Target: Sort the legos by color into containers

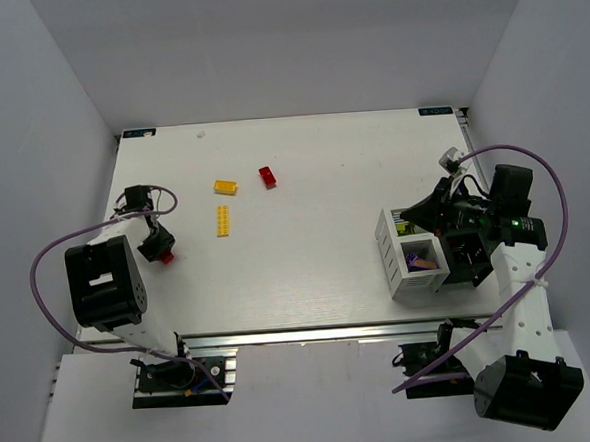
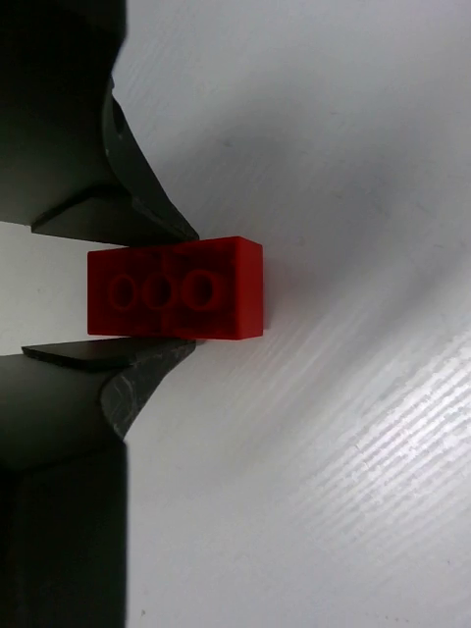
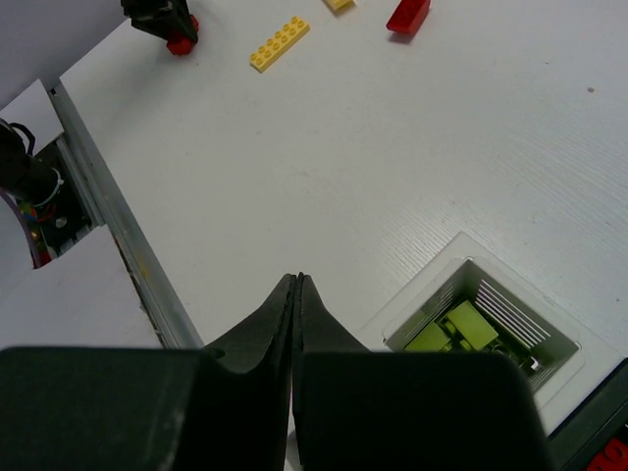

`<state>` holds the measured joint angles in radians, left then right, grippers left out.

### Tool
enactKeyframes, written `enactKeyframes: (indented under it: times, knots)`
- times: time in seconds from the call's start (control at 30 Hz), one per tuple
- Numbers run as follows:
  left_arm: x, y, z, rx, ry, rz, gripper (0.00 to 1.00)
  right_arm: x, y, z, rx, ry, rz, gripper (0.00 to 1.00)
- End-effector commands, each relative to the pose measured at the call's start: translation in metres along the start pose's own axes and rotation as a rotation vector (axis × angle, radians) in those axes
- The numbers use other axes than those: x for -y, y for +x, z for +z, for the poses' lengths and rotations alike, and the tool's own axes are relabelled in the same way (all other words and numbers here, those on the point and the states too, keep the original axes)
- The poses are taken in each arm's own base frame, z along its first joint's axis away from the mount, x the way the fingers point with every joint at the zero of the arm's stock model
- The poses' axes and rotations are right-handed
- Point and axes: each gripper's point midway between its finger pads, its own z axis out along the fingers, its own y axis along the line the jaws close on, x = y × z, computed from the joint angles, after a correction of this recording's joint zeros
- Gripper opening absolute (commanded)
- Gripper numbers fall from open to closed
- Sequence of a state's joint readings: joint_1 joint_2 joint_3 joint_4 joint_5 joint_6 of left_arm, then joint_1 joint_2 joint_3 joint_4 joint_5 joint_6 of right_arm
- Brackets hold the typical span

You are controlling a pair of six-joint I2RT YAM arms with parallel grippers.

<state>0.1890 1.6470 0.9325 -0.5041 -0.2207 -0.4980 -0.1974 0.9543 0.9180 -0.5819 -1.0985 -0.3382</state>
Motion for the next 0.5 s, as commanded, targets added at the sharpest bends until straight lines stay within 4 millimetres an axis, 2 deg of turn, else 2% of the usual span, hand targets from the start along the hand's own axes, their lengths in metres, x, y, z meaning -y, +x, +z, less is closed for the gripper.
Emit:
enactKeyframes:
  times: [0.0, 0.03, 0.1, 0.13, 0.17, 0.2, 0.23, 0.27, 0.3, 0.33, 0.37, 0.4, 0.43, 0.47]
  knots:
    - [0.009, -0.022, -0.004, 0.049, 0.028, -0.017, 0.45, -0.009, -0.008, -0.002, 0.018, -0.020, -0.047, 0.00]
    - [0.011, -0.024, -0.007, 0.053, 0.042, -0.020, 0.34, -0.007, -0.009, -0.002, 0.022, -0.012, -0.055, 0.00]
    - [0.019, -0.024, -0.012, 0.045, 0.089, -0.022, 0.24, -0.003, -0.008, -0.002, 0.020, 0.014, -0.045, 0.00]
    - [0.024, -0.025, -0.017, 0.052, 0.125, -0.012, 0.13, 0.002, -0.011, -0.003, 0.030, 0.038, -0.064, 0.00]
    - [0.037, -0.025, -0.031, 0.076, 0.186, 0.019, 0.09, 0.021, -0.010, -0.005, 0.018, 0.145, -0.055, 0.02]
    - [0.046, -0.026, -0.040, 0.087, 0.254, 0.041, 0.03, 0.032, -0.005, -0.006, 0.028, 0.223, 0.039, 0.15]
    - [0.079, -0.020, -0.060, 0.071, 0.463, 0.099, 0.00, 0.047, -0.011, -0.008, 0.044, 0.298, 0.018, 0.25]
    - [0.099, -0.023, -0.084, 0.129, 0.608, 0.125, 0.00, 0.065, -0.010, -0.016, 0.039, 0.414, 0.042, 0.50]
    - [0.115, -0.020, -0.103, 0.149, 0.732, 0.154, 0.00, 0.071, -0.012, -0.019, 0.049, 0.456, 0.053, 0.62]
    - [0.135, -0.006, -0.130, 0.116, 0.903, 0.178, 0.00, 0.076, -0.010, -0.021, 0.055, 0.489, 0.058, 0.66]
    - [0.148, 0.000, -0.150, 0.126, 1.011, 0.207, 0.00, 0.081, -0.014, -0.024, 0.071, 0.520, 0.043, 0.66]
    - [0.162, 0.014, -0.173, 0.119, 1.113, 0.252, 0.00, 0.082, -0.018, -0.029, 0.091, 0.542, 0.033, 0.58]
    - [0.197, 0.029, -0.232, 0.177, 1.370, 0.356, 0.00, 0.095, -0.022, -0.040, 0.130, 0.638, 0.043, 0.01]
    - [0.198, 0.033, -0.237, 0.141, 1.393, 0.344, 0.00, 0.095, -0.021, -0.040, 0.133, 0.638, 0.053, 0.00]
